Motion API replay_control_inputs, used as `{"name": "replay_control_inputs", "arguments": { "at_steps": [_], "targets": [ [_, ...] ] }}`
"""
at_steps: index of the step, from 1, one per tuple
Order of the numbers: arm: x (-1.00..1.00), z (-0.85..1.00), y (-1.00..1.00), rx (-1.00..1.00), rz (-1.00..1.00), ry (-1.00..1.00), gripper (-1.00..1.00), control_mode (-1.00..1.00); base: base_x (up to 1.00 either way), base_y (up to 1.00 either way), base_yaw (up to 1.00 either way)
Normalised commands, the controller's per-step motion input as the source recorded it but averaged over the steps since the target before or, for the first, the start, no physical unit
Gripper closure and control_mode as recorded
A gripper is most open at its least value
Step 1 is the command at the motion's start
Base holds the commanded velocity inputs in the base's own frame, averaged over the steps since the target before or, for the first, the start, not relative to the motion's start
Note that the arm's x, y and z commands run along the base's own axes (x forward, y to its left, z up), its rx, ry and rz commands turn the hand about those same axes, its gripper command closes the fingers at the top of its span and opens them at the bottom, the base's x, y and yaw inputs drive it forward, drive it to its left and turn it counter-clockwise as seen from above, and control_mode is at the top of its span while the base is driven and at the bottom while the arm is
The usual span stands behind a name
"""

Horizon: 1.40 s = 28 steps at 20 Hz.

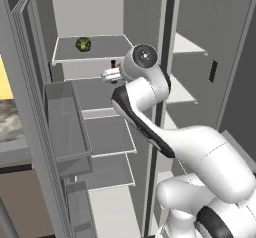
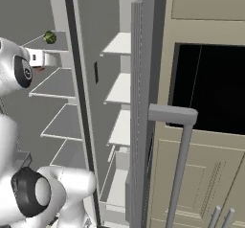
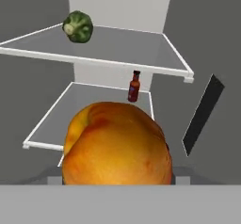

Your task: Take the broccoli and peach from the fridge shelf and place them in the freezer drawer to begin freezing them.

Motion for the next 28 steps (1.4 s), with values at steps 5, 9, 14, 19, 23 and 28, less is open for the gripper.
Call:
{"name": "replay_control_inputs", "arguments": {
  "at_steps": [5, 9, 14, 19, 23, 28],
  "targets": [
    [-0.89, -0.22, -0.16, 0.09, -0.03, 0.10, 1.00, -1.00, 0.00, 0.00, 0.00],
    [-0.50, -0.38, 0.00, 0.00, -0.04, 0.17, 1.00, -1.00, 0.00, 0.00, 0.00],
    [-0.44, -0.26, 0.00, 0.05, -0.06, 0.14, 1.00, -1.00, 0.00, 0.00, 0.00],
    [-0.41, -0.02, 0.00, 0.09, -0.06, 0.16, 1.00, 1.00, -0.13, 0.00, -0.02],
    [0.00, 0.00, 0.00, 0.00, 0.00, 0.00, 1.00, 1.00, -0.76, 0.00, -0.09],
    [0.00, 0.00, 0.00, 0.00, 0.00, 0.00, 1.00, 1.00, -0.59, 0.00, -0.13]
  ]
}}
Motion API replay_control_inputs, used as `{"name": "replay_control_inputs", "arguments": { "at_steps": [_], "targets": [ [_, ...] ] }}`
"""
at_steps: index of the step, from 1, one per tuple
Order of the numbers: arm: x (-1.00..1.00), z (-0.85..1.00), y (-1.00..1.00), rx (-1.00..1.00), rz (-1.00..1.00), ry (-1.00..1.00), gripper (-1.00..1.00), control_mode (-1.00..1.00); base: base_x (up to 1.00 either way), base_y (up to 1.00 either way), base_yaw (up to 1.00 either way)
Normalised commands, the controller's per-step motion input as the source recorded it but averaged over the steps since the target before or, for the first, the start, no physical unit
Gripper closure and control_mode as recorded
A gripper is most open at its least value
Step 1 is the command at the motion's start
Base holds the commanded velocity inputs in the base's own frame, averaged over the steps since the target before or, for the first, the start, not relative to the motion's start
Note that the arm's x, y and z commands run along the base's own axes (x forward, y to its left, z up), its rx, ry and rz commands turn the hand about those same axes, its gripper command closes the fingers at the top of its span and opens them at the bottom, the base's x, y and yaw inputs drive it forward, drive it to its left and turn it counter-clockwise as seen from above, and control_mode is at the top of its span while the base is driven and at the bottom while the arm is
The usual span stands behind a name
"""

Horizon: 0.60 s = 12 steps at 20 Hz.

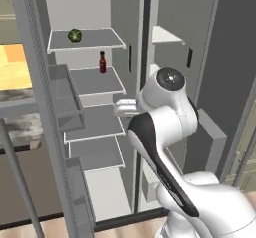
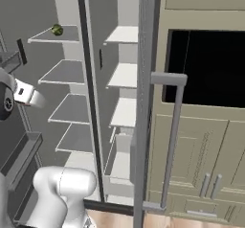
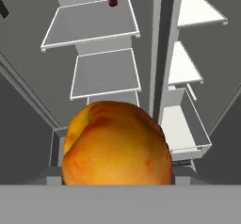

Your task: Take the broccoli and peach from the fridge shelf and place them in the freezer drawer to begin freezing them.

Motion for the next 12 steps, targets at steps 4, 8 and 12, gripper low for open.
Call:
{"name": "replay_control_inputs", "arguments": {
  "at_steps": [4, 8, 12],
  "targets": [
    [0.00, 0.00, 0.00, 0.00, 0.00, 0.00, 1.00, 1.00, -0.05, -0.06, -0.27],
    [0.00, 0.00, 0.00, 0.00, 0.00, 0.00, 1.00, 1.00, -0.07, -0.29, -0.29],
    [0.00, 0.00, 0.00, 0.00, 0.00, 0.00, 1.00, 1.00, -0.57, 0.00, -0.22]
  ]
}}
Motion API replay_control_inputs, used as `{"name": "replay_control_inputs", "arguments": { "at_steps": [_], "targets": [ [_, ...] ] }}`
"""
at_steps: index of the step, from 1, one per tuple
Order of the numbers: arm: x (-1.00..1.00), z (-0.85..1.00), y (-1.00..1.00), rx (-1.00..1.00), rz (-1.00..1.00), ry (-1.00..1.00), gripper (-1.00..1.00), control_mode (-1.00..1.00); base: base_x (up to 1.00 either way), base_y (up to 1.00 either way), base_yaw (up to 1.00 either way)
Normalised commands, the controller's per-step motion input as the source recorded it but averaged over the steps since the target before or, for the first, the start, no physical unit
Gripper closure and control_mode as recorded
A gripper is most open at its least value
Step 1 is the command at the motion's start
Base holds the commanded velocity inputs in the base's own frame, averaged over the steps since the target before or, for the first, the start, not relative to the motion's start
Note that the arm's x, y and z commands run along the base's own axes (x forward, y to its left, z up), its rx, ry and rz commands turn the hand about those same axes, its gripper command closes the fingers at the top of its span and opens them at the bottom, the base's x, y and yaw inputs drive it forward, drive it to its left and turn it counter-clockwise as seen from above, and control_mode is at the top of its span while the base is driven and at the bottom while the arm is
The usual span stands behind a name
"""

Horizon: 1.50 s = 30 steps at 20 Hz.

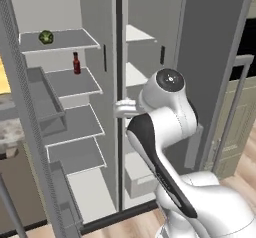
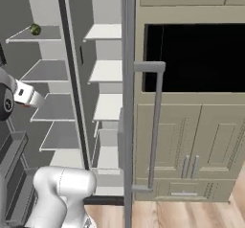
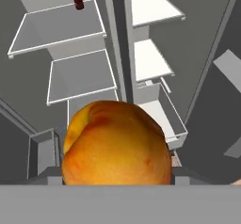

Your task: Take the broccoli and peach from the fridge shelf and place them in the freezer drawer to begin freezing them.

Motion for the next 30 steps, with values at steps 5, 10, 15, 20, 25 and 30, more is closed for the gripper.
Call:
{"name": "replay_control_inputs", "arguments": {
  "at_steps": [5, 10, 15, 20, 25, 30],
  "targets": [
    [0.00, 0.00, 0.00, 0.00, 0.00, 0.00, 1.00, 1.00, -0.62, 0.00, -0.13],
    [0.29, -0.16, 0.00, 0.00, -0.03, 0.15, 1.00, -1.00, 0.03, 0.00, -0.07],
    [0.97, -0.65, 0.00, 0.00, -0.02, 0.41, 1.00, -1.00, 0.00, 0.00, 0.00],
    [0.81, -0.78, -0.01, 0.00, 0.00, 0.34, 1.00, -1.00, 0.00, 0.00, 0.00],
    [0.14, -0.73, 0.00, -0.07, 0.00, 0.08, 1.00, -1.00, 0.00, 0.00, 0.00],
    [0.47, -0.75, -0.23, -0.01, 0.00, 0.08, 1.00, -1.00, 0.00, 0.00, 0.00]
  ]
}}
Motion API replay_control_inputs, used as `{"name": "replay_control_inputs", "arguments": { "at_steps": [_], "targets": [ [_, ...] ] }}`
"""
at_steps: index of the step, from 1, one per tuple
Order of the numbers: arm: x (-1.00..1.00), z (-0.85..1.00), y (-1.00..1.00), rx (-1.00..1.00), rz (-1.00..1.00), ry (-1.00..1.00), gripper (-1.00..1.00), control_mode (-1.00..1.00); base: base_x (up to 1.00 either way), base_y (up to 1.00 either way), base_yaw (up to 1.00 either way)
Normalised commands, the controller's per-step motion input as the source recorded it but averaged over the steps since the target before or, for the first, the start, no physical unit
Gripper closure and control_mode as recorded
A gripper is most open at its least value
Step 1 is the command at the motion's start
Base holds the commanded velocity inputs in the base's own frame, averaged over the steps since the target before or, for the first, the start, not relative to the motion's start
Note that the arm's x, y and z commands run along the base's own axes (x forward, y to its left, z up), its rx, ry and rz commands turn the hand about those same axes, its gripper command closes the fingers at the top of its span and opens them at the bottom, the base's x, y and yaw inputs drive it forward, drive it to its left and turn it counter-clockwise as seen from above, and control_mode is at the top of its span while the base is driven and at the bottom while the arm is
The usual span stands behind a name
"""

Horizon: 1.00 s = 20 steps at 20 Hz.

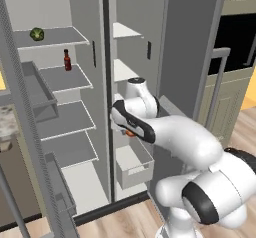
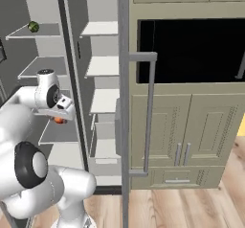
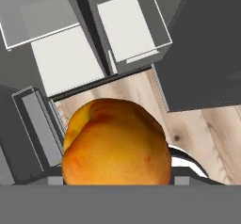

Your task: Take the broccoli and peach from the fridge shelf and place them in the freezer drawer to begin freezing them.

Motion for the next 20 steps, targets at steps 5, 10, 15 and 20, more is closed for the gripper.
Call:
{"name": "replay_control_inputs", "arguments": {
  "at_steps": [5, 10, 15, 20],
  "targets": [
    [0.40, -0.63, -0.27, 0.01, 0.00, 0.03, 1.00, -1.00, 0.00, 0.00, 0.00],
    [0.12, -0.46, -0.24, 0.00, 0.00, 0.05, 1.00, -1.00, 0.00, 0.00, 0.00],
    [0.40, -0.50, -0.25, 0.03, 0.00, 0.08, 1.00, -1.00, 0.00, 0.00, 0.00],
    [0.35, -0.53, -0.20, 0.03, 0.00, 0.01, 1.00, -1.00, 0.00, 0.00, 0.00]
  ]
}}
